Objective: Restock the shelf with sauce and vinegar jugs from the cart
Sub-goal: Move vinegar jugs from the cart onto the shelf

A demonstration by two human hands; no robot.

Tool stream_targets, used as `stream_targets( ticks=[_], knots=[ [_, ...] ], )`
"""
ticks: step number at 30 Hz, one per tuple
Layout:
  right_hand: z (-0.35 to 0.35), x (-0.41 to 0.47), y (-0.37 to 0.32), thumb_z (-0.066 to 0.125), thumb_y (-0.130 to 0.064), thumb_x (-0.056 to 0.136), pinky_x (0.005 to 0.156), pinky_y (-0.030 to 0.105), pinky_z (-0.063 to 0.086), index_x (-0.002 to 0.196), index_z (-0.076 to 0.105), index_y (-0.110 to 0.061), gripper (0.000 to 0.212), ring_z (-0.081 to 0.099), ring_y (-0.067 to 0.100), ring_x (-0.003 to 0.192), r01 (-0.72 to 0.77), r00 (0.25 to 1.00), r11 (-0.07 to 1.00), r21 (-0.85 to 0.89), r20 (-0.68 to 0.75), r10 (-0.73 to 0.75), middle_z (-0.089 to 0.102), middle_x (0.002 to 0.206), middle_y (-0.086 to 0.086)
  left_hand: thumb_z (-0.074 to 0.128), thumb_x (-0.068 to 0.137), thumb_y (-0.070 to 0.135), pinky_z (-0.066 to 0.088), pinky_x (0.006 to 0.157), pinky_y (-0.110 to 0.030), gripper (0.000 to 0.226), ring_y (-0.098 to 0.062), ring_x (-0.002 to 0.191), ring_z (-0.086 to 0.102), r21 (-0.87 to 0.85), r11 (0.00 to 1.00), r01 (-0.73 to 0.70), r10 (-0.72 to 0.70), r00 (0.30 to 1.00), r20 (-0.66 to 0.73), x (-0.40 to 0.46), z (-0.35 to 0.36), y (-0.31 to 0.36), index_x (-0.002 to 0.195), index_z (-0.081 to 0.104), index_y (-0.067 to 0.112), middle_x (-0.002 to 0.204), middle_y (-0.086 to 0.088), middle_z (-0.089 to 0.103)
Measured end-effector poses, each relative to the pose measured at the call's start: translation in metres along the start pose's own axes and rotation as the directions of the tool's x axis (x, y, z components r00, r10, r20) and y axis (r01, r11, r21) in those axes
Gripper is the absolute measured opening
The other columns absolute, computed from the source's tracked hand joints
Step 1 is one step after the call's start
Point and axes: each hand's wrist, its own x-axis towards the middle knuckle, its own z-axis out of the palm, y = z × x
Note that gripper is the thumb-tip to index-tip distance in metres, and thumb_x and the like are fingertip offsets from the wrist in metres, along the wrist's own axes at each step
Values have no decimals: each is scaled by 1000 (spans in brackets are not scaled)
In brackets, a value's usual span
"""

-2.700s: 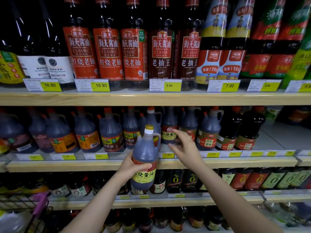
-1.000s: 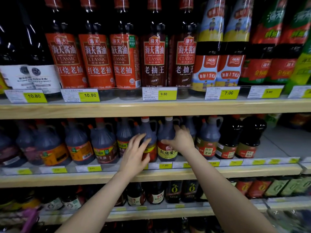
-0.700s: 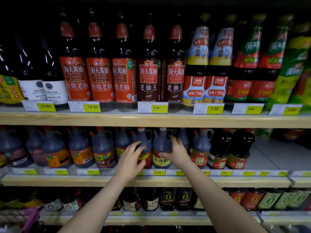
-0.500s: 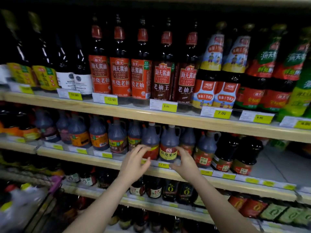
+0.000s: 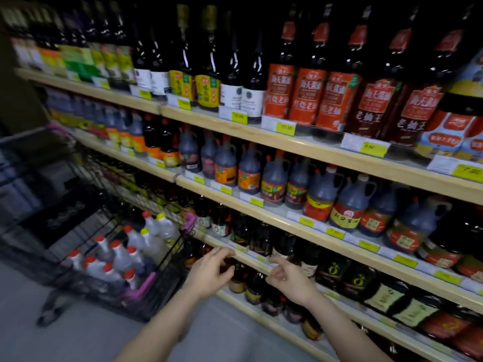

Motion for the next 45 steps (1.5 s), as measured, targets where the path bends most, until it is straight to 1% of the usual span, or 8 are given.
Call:
stream_targets(
  ticks=[6,11,15,21,27,30,41,45],
  knots=[
    [106,8,-80,58,-15,90,67,9,41,118,58,-9,29,61,16,85,2,999,995,98,42,-6,68,95,7,44,72,48,51,81,-31,48,-9,92,61,-3,992,123,-123,991,-59,-96,-75,-106,111,60,25,104,9,63],
    [189,10,-148,60,-7,87,84,20,45,112,60,-5,25,61,16,89,17,998,988,151,53,-25,65,94,9,47,72,45,53,78,-31,38,-12,91,64,-69,973,218,-222,974,-49,-166,-141,-184,108,50,35,104,7,66],
    [230,16,-188,61,-10,88,61,3,41,111,60,-1,25,57,-10,60,14,997,978,210,75,-31,64,93,11,45,73,47,51,78,-28,46,-12,90,64,-49,970,239,-242,968,-64,-193,-181,-219,108,62,24,102,7,66],
    [273,44,-227,61,-3,86,66,3,41,109,61,1,24,57,15,86,22,995,978,206,87,-40,63,95,12,55,79,37,51,74,-25,32,-5,77,60,-101,951,293,-304,945,-122,-204,-216,-266,107,62,23,96,11,62],
    [305,100,-259,60,-4,86,71,15,45,106,63,-6,20,60,11,79,21,994,968,248,97,-47,64,90,9,48,73,43,51,72,-29,38,-4,76,58,-118,930,347,-360,927,-108,-189,-234,-330,105,62,26,94,11,63],
    [314,142,-271,59,-5,88,57,9,43,100,60,-12,14,57,-1,59,-12,995,955,297,95,-17,60,80,6,46,71,47,52,72,-30,44,-4,77,60,-141,925,352,-367,924,-107,-161,-246,-361,106,62,25,93,13,63],
    [355,257,-326,60,-7,87,68,5,43,104,63,-7,17,57,14,89,11,991,980,201,130,-38,63,95,4,61,86,18,41,74,-12,26,-1,84,57,-63,935,348,-353,931,-88,-68,-318,-475,112,61,21,102,9,60],
    [366,283,-339,62,-9,86,79,23,50,96,64,-14,11,60,15,88,28,990,981,190,131,-54,64,91,1,62,85,19,41,70,-8,24,1,82,57,-78,930,359,-361,932,-17,-51,-318,-511,109,60,23,98,9,60]
  ],
)
